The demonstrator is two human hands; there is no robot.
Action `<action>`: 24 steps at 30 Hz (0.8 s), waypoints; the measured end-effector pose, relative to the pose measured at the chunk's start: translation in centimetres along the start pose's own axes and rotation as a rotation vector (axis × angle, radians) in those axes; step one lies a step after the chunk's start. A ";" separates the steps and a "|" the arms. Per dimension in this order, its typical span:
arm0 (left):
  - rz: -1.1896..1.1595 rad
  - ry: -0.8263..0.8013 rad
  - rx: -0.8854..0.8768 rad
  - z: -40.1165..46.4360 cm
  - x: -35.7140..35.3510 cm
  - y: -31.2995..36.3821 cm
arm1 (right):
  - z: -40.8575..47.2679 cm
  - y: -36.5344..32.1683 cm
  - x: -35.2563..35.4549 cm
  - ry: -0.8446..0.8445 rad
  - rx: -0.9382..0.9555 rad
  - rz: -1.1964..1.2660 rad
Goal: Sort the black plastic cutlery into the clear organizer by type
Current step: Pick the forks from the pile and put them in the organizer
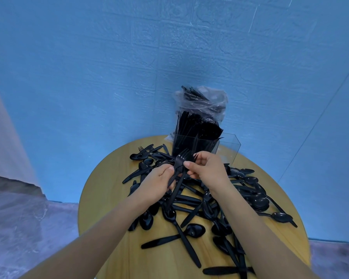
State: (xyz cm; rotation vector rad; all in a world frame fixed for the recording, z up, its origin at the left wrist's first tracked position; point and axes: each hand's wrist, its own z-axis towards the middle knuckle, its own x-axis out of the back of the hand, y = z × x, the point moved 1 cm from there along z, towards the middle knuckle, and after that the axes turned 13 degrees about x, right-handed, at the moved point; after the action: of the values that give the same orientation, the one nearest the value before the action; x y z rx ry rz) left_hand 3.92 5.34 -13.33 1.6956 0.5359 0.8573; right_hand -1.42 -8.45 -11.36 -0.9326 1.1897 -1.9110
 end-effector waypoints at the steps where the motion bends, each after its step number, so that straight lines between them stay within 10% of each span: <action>1: 0.012 0.004 0.004 0.1 0.0 0.0 | 0.0 0.1 0.0 0.007 -0.008 -0.002; 24: 0.069 0.137 0.004 1.6 -0.4 -1.9 | 0.5 1.9 -1.4 0.154 -0.089 0.147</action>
State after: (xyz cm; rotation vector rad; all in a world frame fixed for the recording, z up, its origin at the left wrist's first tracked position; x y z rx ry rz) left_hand 5.06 4.58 -15.49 1.6750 0.5742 1.0276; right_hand 0.05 -8.12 -13.22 -0.7313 1.4032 -1.8510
